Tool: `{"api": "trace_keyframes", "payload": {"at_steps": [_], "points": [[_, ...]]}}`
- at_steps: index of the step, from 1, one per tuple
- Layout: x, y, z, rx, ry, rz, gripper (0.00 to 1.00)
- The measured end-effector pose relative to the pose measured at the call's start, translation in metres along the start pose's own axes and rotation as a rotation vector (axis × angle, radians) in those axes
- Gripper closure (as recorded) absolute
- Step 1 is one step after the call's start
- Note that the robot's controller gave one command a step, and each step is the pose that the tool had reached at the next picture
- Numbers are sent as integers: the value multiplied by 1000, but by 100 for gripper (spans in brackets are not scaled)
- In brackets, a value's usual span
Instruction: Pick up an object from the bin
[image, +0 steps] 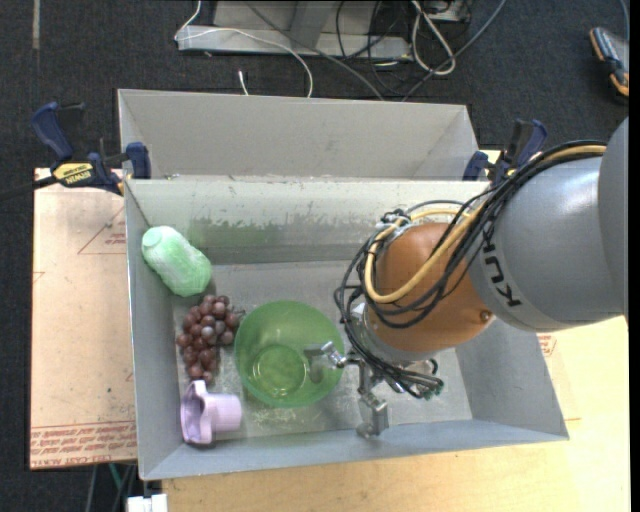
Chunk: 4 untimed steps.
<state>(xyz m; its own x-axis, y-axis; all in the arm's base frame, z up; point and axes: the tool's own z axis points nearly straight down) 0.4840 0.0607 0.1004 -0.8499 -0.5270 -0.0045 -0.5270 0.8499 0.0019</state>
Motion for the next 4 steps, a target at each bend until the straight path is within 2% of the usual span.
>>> {"api": "trace_keyframes", "payload": {"at_steps": [1,2,3,4], "points": [[-9,8,27,12,-25,-207,0],[-24,21,25,4,-11,-162,100],[-24,21,25,4,-11,-162,100],[-26,21,20,5,-19,-161,100]]}}
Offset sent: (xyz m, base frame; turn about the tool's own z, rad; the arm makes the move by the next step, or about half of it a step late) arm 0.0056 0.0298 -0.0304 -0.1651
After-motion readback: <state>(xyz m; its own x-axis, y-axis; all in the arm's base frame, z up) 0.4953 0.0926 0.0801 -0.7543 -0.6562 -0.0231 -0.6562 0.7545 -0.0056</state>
